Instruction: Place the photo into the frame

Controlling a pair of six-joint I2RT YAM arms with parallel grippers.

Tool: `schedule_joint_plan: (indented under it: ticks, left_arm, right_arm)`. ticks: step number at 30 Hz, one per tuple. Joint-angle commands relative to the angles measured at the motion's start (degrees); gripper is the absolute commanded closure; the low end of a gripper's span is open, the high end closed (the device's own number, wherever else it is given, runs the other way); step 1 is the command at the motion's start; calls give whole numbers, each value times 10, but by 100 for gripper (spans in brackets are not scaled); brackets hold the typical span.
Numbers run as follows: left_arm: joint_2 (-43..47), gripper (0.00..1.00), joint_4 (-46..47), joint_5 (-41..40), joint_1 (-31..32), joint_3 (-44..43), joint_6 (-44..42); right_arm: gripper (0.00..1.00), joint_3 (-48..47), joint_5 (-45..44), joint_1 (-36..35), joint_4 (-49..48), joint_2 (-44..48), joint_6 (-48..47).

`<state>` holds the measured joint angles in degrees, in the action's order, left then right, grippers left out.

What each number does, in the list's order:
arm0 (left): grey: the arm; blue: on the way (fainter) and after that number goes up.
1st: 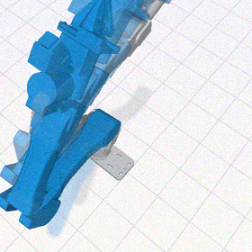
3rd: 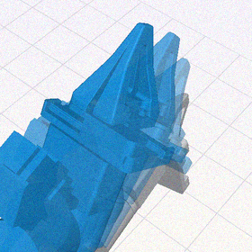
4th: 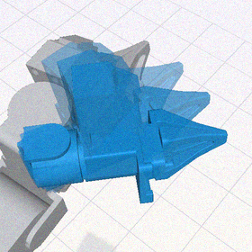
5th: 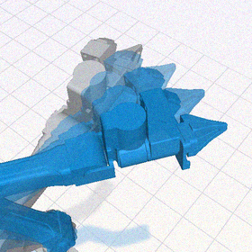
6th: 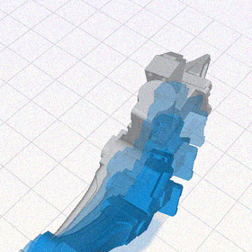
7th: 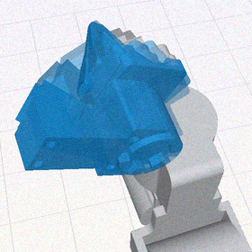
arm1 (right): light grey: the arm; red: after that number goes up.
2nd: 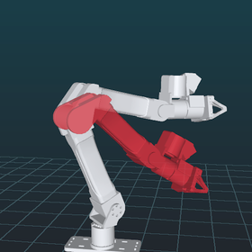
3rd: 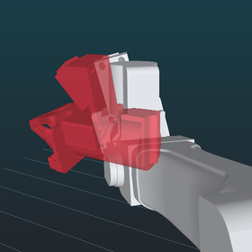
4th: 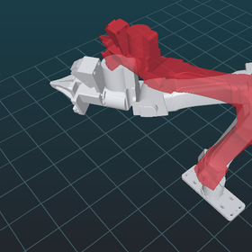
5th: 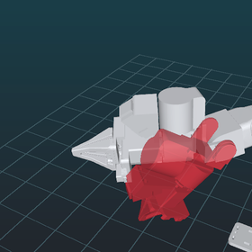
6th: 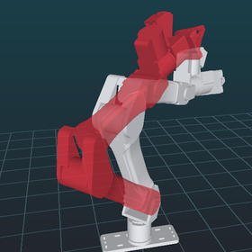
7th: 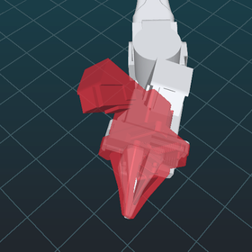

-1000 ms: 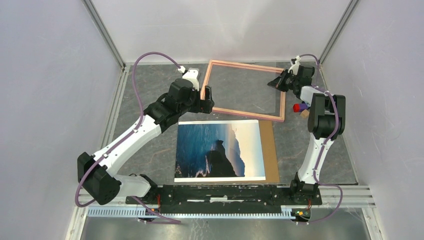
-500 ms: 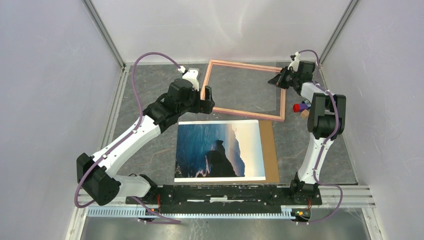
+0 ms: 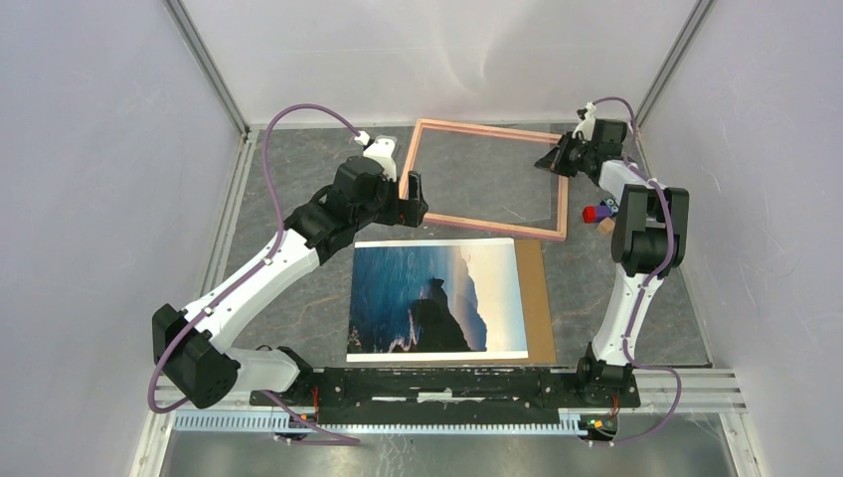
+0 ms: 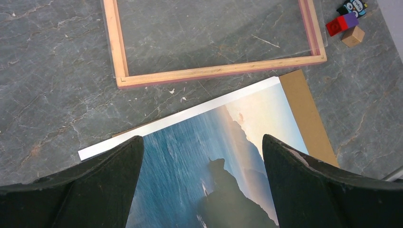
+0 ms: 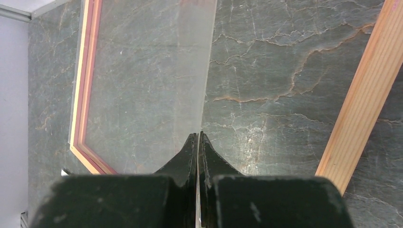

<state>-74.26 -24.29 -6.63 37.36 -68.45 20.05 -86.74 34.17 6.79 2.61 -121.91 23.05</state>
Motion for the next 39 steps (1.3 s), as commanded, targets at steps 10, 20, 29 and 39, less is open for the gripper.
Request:
schedule_joint_plan:
  ticks: [10, 20, 29, 39]
  left_arm:
    - [8, 0, 16, 15, 3, 0, -23]
    - [10, 0, 16, 6, 3, 1, -26]
    - [6, 0, 16, 12, 3, 0, -25]
    - [5, 0, 17, 16, 3, 0, -24]
  right_arm:
    - [100, -39, -7, 4, 24, -10, -40]
    - [100, -48, 2, 11, 42, -17, -61]
    - [100, -34, -6, 16, 30, -6, -65]
    - [100, -34, -2, 17, 32, -7, -67]
